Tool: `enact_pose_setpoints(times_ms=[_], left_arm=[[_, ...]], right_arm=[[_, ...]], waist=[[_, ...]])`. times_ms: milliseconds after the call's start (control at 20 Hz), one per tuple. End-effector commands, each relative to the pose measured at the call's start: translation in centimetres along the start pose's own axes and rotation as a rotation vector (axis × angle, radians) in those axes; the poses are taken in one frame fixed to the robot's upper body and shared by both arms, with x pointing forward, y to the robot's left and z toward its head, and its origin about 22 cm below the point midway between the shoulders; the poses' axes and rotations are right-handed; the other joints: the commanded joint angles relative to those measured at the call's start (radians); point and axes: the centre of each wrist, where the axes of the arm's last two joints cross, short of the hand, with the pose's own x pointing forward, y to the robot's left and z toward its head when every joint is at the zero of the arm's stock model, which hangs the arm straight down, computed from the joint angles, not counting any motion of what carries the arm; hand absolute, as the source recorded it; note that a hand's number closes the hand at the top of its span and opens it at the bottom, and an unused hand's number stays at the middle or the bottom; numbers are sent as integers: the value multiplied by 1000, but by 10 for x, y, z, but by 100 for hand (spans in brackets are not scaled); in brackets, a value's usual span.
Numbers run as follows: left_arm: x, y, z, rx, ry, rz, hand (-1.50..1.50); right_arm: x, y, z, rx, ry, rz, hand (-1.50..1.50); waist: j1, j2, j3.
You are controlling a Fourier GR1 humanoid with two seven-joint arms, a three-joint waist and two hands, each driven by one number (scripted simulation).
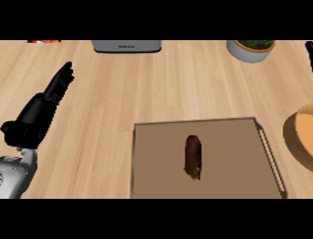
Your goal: Pick the sweet potato from the tray and place it in the pot
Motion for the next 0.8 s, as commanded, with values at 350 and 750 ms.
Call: enact_pose_setpoints(times_ms=[350,750], left_arm=[[9,-9,-15,160,-38,260,0],[-7,20,-9,239,-16,325,0]], right_arm=[[47,-4,-53,625,338,791,150],[6,36,-62,1049,231,734,-150]], waist=[[86,41,-22],[42,30,0]])
